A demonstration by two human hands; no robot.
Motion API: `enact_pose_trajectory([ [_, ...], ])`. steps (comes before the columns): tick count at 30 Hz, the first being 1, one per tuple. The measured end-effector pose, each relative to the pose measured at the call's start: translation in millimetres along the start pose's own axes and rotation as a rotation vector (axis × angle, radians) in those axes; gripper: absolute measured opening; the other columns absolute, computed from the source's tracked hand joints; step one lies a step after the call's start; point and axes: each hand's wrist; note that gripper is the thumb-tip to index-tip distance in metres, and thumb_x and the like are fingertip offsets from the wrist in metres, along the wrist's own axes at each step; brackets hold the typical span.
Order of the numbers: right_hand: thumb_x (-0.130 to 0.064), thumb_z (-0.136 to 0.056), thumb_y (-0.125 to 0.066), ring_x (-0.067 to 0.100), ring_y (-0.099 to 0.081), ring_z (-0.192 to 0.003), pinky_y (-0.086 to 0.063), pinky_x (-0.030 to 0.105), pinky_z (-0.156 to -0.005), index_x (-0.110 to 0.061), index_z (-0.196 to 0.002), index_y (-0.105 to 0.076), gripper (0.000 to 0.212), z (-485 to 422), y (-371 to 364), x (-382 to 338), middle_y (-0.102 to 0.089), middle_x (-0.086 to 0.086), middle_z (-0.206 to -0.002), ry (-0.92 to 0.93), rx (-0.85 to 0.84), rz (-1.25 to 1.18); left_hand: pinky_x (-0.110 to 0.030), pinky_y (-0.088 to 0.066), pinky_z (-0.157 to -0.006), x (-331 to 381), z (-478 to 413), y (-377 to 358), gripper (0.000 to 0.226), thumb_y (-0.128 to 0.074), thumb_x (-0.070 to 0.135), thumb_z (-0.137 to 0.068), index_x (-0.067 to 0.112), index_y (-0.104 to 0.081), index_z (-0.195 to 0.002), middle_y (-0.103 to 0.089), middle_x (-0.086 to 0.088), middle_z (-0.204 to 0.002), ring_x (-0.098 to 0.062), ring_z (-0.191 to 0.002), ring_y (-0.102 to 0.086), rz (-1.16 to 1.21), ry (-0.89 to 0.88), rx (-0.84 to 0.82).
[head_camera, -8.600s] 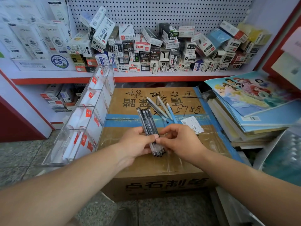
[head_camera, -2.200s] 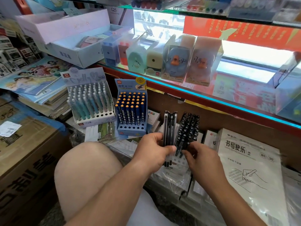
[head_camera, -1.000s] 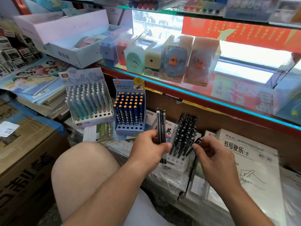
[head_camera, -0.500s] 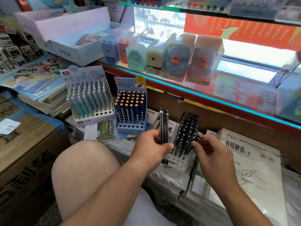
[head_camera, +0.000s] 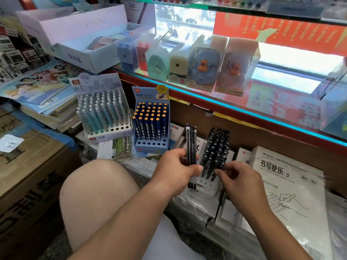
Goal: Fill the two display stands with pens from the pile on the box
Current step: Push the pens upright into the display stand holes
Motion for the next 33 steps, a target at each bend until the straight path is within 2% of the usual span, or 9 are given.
enact_pose_trajectory([
  [3,-0.047,-0.085,-0.076,0.005,-0.060,-0.068,-0.048,0.026,-0.060,-0.030,-0.098,-0.060,0.027,2,12,-12,-0.063,-0.009,-0.075,-0.031,0.037,-0.073,-0.042,-0.060,-0.091,0,1,0,0.020,-0.082,0.016,-0.086,0.028,-0.072,-0.097,-0.076,0.004,-0.087,-0.013,-0.086,-0.074,-0.041,-0.031,-0.030],
  [6,-0.045,-0.091,-0.069,0.005,-0.064,-0.073,-0.051,0.020,-0.060,-0.032,-0.099,-0.068,0.015,4,26,-32,-0.066,-0.010,-0.075,0.055,0.118,-0.264,-0.038,-0.060,-0.089,2,4,-2,0.018,-0.083,0.022,-0.084,0.033,-0.073,-0.094,-0.075,0.011,-0.086,-0.007,-0.084,-0.072,-0.133,-0.087,-0.098],
  [9,-0.031,-0.092,-0.070,0.007,-0.067,-0.078,-0.056,0.019,-0.067,-0.032,-0.104,-0.071,0.012,0,33,-50,-0.071,-0.010,-0.083,0.107,0.002,-0.428,-0.041,-0.058,-0.091,5,7,-6,0.021,-0.084,0.020,-0.083,0.036,-0.074,-0.092,-0.076,0.014,-0.087,-0.007,-0.087,-0.071,-0.188,-0.106,-0.183],
  [15,-0.022,-0.093,-0.071,0.020,-0.068,-0.073,-0.061,0.039,-0.065,-0.031,-0.093,-0.072,0.010,-5,33,-58,-0.071,0.000,-0.081,0.154,-0.133,-0.489,-0.034,-0.058,-0.092,4,9,-1,0.026,-0.084,0.015,-0.083,0.037,-0.076,-0.094,-0.076,0.016,-0.089,-0.001,-0.089,-0.070,-0.225,-0.122,-0.207],
  [18,-0.021,-0.093,-0.071,0.021,-0.067,-0.071,-0.061,0.042,-0.064,-0.026,-0.090,-0.071,0.006,-3,32,-53,-0.070,0.000,-0.078,0.150,-0.081,-0.496,-0.034,-0.058,-0.090,4,9,1,0.026,-0.085,0.016,-0.082,0.038,-0.073,-0.089,-0.076,0.016,-0.086,-0.003,-0.086,-0.071,-0.208,-0.090,-0.156],
  [20,-0.023,-0.093,-0.071,0.017,-0.066,-0.070,-0.061,0.042,-0.064,-0.026,-0.089,-0.070,0.005,-1,29,-47,-0.069,-0.004,-0.077,0.127,0.016,-0.471,-0.029,-0.056,-0.086,3,5,6,0.026,-0.084,0.019,-0.084,0.035,-0.069,-0.098,-0.073,0.012,-0.092,-0.006,-0.090,-0.070,-0.170,-0.050,-0.037],
  [24,-0.028,-0.093,-0.071,0.009,-0.065,-0.072,-0.059,0.032,-0.066,-0.031,-0.093,-0.070,0.003,4,22,-36,-0.068,-0.014,-0.081,0.133,0.111,-0.369,-0.041,-0.058,-0.091,1,-1,13,0.023,-0.080,0.017,-0.087,0.032,-0.063,-0.094,-0.073,0.006,-0.095,-0.015,-0.092,-0.070,-0.106,-0.032,0.154],
  [29,-0.026,-0.092,-0.072,0.001,-0.064,-0.077,-0.052,0.017,-0.063,-0.035,-0.094,-0.069,0.010,8,9,-32,-0.066,-0.018,-0.076,0.174,0.094,-0.217,-0.044,-0.059,-0.090,0,-2,10,0.026,-0.080,0.012,-0.086,0.029,-0.061,-0.092,-0.072,0.005,-0.091,-0.015,-0.090,-0.070,-0.099,-0.063,0.187],
  [33,-0.028,-0.091,-0.074,-0.004,-0.064,-0.079,-0.051,0.009,-0.068,-0.027,-0.102,-0.076,0.012,9,1,-32,-0.066,-0.023,-0.082,0.236,0.119,-0.114,-0.042,-0.059,-0.087,1,-1,8,0.026,-0.081,0.014,-0.085,0.025,-0.060,-0.095,-0.070,0.004,-0.089,-0.014,-0.086,-0.068,-0.126,-0.088,0.183],
])
Point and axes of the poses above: each hand's wrist, its own z-axis away from the middle knuckle, its own y-axis out of the back of the hand, x = y × z
